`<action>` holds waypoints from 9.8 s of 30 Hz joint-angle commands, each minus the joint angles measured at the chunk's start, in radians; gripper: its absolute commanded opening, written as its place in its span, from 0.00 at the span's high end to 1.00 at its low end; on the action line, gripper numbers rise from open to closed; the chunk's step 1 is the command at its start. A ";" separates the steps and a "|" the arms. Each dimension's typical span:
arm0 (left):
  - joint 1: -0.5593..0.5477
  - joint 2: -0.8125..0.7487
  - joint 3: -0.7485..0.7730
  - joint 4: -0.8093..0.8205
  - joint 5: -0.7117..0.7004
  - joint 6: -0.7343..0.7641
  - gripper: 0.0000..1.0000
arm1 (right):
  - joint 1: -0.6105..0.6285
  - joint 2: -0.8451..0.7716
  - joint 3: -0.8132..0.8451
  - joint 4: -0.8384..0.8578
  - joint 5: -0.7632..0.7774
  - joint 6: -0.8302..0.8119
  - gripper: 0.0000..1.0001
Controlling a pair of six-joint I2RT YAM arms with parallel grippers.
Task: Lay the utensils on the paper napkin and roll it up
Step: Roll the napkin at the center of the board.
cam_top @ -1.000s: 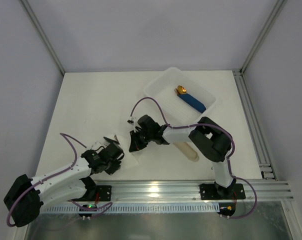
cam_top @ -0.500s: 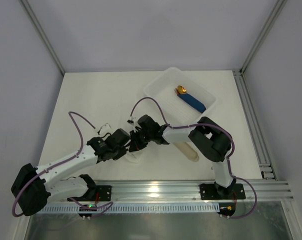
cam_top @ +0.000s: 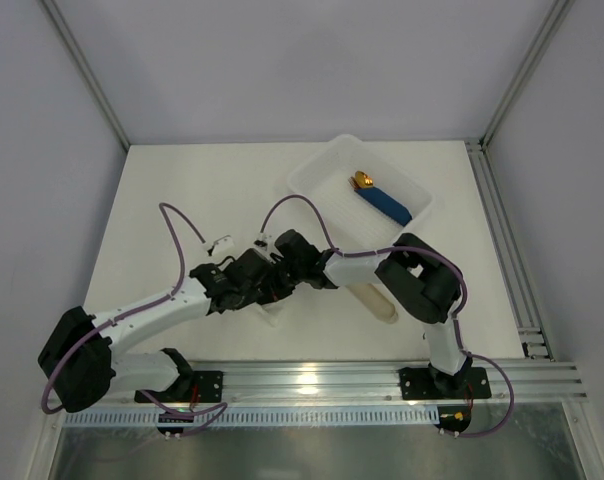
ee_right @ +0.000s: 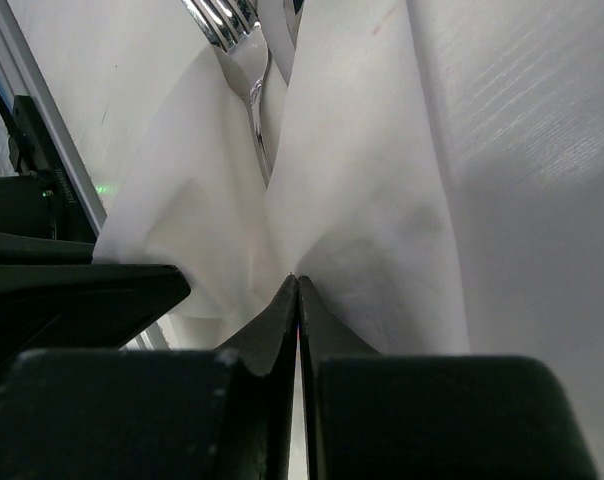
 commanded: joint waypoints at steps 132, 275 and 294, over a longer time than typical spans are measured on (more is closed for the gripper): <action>-0.005 0.049 0.060 0.185 -0.014 0.038 1.00 | -0.100 -0.171 -0.103 0.050 -0.192 0.050 0.96; 0.048 0.472 0.219 0.452 0.013 0.203 1.00 | -0.232 -0.125 -0.275 0.337 -0.370 0.170 0.96; 0.048 0.492 0.250 0.458 0.005 0.236 1.00 | -0.265 0.033 -0.232 0.324 -0.312 0.174 0.97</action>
